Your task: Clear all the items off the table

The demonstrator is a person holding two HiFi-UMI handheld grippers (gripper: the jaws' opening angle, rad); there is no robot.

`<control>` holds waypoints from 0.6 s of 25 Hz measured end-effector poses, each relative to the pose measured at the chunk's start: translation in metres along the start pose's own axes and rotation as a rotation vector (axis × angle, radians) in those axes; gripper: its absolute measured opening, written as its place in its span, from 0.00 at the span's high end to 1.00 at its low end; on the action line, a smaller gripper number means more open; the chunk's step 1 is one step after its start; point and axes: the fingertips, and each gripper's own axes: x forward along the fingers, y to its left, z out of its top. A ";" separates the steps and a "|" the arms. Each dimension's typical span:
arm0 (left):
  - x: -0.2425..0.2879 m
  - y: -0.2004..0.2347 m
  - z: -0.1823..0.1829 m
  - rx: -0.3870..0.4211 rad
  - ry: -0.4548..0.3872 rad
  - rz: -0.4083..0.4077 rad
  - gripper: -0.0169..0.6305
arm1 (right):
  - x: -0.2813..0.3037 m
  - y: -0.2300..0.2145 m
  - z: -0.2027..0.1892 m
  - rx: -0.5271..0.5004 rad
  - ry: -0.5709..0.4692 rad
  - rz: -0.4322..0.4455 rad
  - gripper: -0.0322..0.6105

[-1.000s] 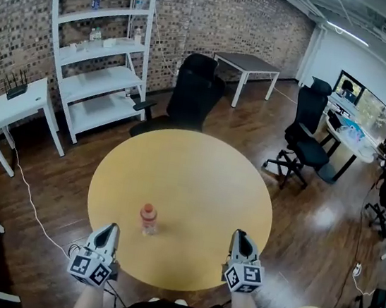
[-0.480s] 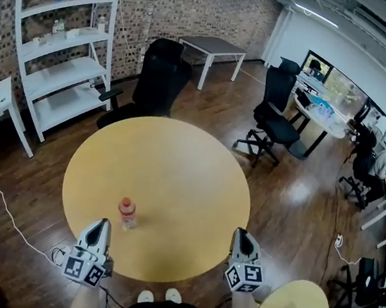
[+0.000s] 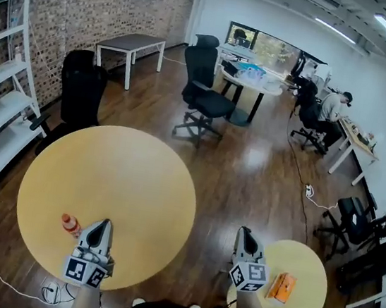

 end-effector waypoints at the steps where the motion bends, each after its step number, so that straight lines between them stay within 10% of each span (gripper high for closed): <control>1: 0.015 -0.009 -0.004 -0.008 0.001 -0.026 0.99 | -0.008 -0.017 0.003 -0.004 -0.007 -0.034 0.95; 15: 0.161 -0.247 -0.103 -0.201 0.088 -0.496 0.99 | -0.220 -0.247 -0.002 -0.019 -0.020 -0.571 0.95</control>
